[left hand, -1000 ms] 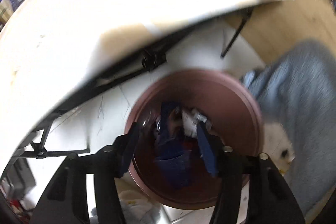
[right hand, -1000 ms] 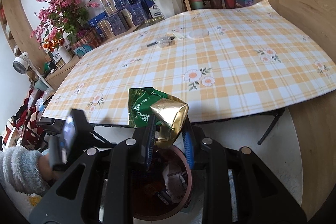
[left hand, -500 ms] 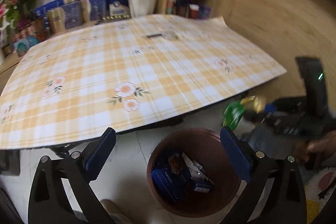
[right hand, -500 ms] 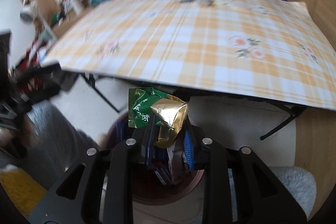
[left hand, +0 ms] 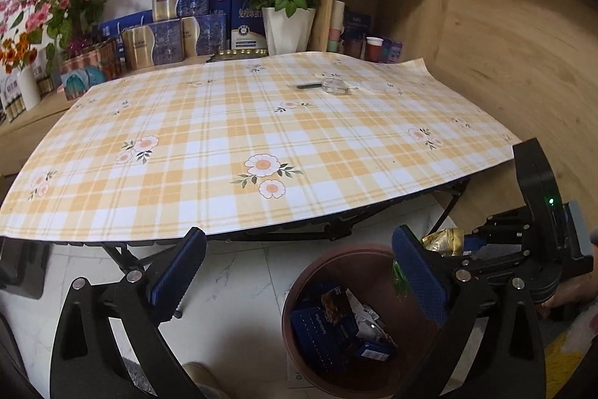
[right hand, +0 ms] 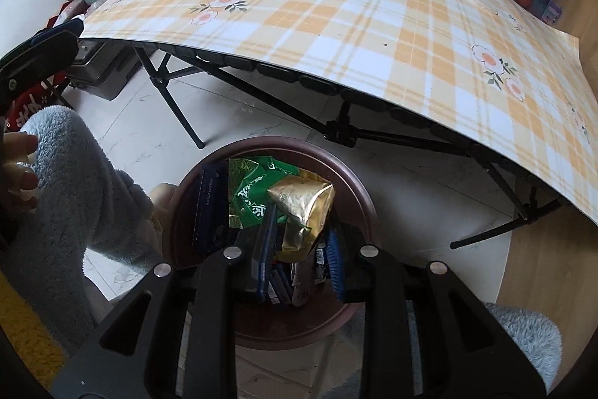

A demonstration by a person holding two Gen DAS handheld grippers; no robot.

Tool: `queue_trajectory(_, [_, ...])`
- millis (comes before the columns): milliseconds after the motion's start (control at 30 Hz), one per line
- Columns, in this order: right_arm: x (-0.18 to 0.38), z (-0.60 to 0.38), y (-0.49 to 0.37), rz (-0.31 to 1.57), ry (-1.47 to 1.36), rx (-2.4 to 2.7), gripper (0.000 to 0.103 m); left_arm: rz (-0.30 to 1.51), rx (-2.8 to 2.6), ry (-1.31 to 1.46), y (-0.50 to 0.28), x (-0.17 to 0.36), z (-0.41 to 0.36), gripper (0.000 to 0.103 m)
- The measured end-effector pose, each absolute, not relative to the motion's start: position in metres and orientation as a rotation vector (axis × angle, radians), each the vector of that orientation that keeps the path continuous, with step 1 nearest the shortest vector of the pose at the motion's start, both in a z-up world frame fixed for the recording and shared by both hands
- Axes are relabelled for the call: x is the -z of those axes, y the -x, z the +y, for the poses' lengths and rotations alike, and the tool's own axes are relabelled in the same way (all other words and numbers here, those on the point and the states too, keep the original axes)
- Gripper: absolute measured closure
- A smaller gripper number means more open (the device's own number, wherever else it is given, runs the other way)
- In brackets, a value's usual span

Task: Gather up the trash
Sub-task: 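Open both tools over the bin to drop the box and the wrapper, then move both open tools back over the table toward the remaining items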

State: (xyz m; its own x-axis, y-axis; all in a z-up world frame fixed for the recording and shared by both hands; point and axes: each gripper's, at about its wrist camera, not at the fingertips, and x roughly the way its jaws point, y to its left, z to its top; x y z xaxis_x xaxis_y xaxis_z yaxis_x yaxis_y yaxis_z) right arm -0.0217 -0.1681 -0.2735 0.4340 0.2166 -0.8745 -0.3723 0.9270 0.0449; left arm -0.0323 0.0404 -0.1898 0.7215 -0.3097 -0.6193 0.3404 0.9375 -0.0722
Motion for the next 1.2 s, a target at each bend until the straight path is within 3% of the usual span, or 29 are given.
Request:
queue_trajectory(133, [0.271, -0.168, 0.023, 1.052, 0.18, -0.377, 0.057, 0.672, 0.366, -0.063, 0.034, 0.19, 0.038, 0.006])
queue_trajectory(200, [0.27, -0.166, 0.023, 1.041, 0.197, -0.36, 0.024, 0.675, 0.365, -0.061, 0.034, 0.19, 0.038, 0.006])
queue_trajectory(367, [0.265, -0.17, 0.024, 1.006, 0.2, -0.323, 0.009, 0.686, 0.362, -0.057, 0.031, 0.192, 0.039, 0.006])
queue_trajectory(1200, [0.251, -0.202, 0.019, 0.963, 0.024, -0.242, 0.006, 0.685, 0.331, -0.002, 0.027, 0.197, 0.045, 0.006])
